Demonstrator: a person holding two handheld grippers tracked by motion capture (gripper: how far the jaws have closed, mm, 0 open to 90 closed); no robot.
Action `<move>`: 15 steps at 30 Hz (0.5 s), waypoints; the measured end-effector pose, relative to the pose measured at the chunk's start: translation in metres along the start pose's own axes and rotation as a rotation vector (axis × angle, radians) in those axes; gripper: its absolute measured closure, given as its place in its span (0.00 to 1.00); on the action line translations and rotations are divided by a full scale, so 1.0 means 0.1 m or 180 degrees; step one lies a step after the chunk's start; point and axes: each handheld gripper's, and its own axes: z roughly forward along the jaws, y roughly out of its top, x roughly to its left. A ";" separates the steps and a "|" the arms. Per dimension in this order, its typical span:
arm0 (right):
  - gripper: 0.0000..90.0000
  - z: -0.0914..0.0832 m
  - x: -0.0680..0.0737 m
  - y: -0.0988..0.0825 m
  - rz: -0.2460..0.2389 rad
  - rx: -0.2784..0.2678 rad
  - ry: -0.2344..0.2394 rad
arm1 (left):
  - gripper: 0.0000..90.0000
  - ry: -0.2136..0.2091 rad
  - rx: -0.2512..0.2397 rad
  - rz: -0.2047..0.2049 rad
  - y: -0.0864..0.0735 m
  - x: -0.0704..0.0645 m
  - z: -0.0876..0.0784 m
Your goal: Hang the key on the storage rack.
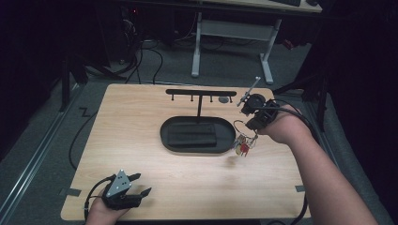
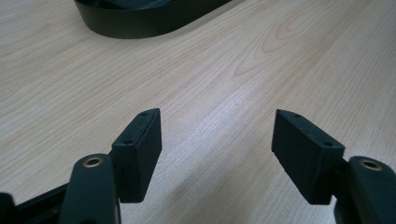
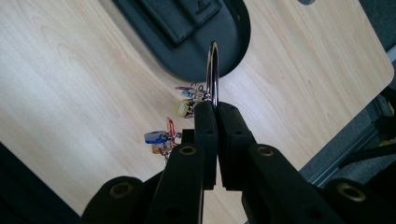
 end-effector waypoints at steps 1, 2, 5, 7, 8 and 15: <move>0.98 0.01 -0.01 0.03 0.0010 -0.0012 0.0004 | 0.38 0.0000 0.0000 0.0002 0.00 0.00 0.00; 0.98 0.02 -0.03 0.06 0.0009 -0.0025 0.0012 | 0.38 0.0000 0.0000 0.0008 0.00 0.00 0.00; 0.98 0.06 -0.07 0.15 0.0017 -0.0021 0.0008 | 0.38 -0.0004 -0.0004 0.0012 0.00 0.00 0.00; 0.98 0.08 -0.10 0.20 0.0051 -0.0012 -0.0001 | 0.38 -0.0012 -0.0002 0.0007 0.00 0.00 0.00; 0.98 0.09 -0.12 0.23 0.0045 -0.0020 -0.0008 | 0.38 -0.0015 -0.0002 0.0008 0.00 0.00 0.00; 0.98 0.15 -0.24 0.38 0.0103 -0.0033 -0.0041 | 0.38 -0.0022 -0.0011 -0.0006 -0.01 0.02 -0.01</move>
